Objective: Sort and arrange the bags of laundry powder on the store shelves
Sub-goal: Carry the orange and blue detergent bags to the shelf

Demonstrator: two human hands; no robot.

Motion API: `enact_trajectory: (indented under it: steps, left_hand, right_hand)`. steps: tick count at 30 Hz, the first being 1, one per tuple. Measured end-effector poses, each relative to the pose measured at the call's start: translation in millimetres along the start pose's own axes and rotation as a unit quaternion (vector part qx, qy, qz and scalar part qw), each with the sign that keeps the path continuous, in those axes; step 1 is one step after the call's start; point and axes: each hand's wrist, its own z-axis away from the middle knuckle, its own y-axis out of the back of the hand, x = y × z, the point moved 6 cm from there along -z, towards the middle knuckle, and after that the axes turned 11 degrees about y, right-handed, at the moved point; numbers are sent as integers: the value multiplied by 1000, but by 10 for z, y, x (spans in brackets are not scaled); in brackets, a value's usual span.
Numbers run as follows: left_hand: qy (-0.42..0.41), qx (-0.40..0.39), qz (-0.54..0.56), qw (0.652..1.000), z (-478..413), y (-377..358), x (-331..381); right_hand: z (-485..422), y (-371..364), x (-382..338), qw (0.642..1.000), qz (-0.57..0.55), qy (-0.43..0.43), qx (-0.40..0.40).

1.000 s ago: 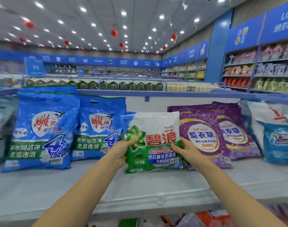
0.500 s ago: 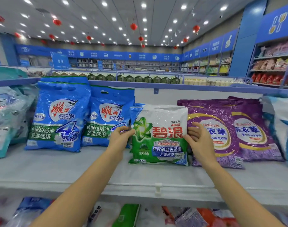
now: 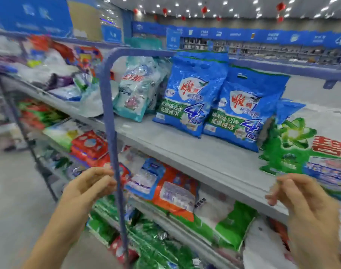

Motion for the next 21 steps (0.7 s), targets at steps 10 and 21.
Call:
enact_trajectory:
  steps: [10,21]
  left_hand:
    - [55,296,1,954,1037,3320,-121]
    - [1,391,19,920,843,5454,195]
  right_hand:
    - [1009,-2806,448,970,-146,-137,-141]
    - [1459,-5190,612,947,-162,-212,-179]
